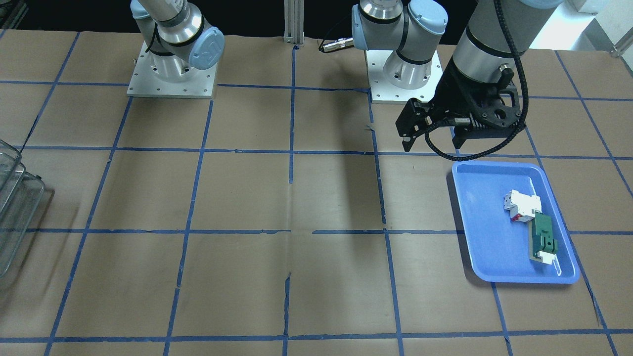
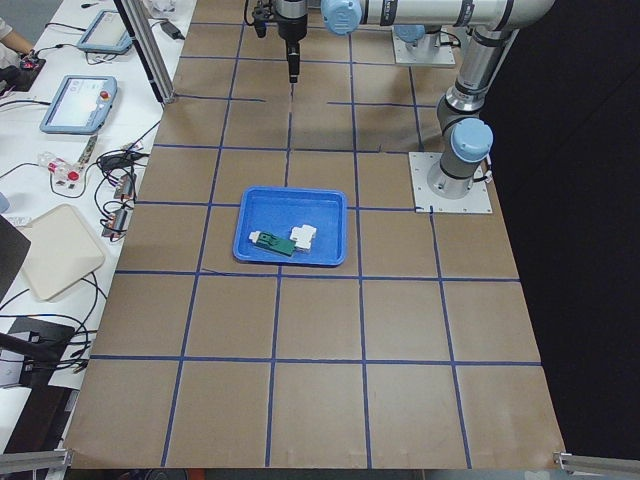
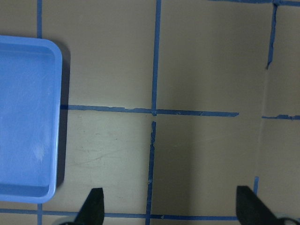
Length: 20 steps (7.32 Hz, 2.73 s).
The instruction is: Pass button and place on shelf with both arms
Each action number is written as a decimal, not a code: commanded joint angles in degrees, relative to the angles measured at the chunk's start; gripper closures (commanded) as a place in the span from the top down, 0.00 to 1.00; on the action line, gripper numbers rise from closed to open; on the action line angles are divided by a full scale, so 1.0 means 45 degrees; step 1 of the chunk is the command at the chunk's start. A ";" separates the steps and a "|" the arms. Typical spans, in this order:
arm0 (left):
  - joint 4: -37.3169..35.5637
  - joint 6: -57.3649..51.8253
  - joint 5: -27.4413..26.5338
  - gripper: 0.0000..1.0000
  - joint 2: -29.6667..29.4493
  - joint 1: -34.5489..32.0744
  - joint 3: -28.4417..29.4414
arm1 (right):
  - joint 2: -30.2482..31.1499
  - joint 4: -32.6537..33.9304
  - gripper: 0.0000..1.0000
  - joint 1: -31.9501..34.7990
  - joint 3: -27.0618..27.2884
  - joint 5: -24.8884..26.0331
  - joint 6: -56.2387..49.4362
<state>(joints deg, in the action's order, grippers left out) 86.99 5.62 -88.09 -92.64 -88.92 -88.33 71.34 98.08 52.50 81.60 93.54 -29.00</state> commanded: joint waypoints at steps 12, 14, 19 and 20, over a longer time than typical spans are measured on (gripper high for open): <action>0.0024 0.0119 0.0163 1.00 0.0000 -0.0025 -0.0058 | 0.5513 -0.1908 1.00 0.8275 0.3586 -0.1373 0.7069; 0.0024 0.0119 0.0163 1.00 0.0000 -0.0044 -0.0078 | 0.5688 -0.2068 1.00 0.8100 0.3606 -0.0773 0.6875; 0.0043 0.0119 0.0143 1.00 0.0020 -0.0122 -0.0136 | 0.5689 -0.2030 1.00 0.8060 0.3645 -0.0611 0.6894; 0.0043 0.0119 0.0162 1.00 0.0000 -0.0122 -0.0117 | 0.5708 -0.2030 1.00 0.8060 0.3645 -0.0611 0.6894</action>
<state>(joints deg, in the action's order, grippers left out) 87.19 6.15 -87.44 -92.60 -89.44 -88.90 96.98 88.90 88.79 97.99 90.79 2.02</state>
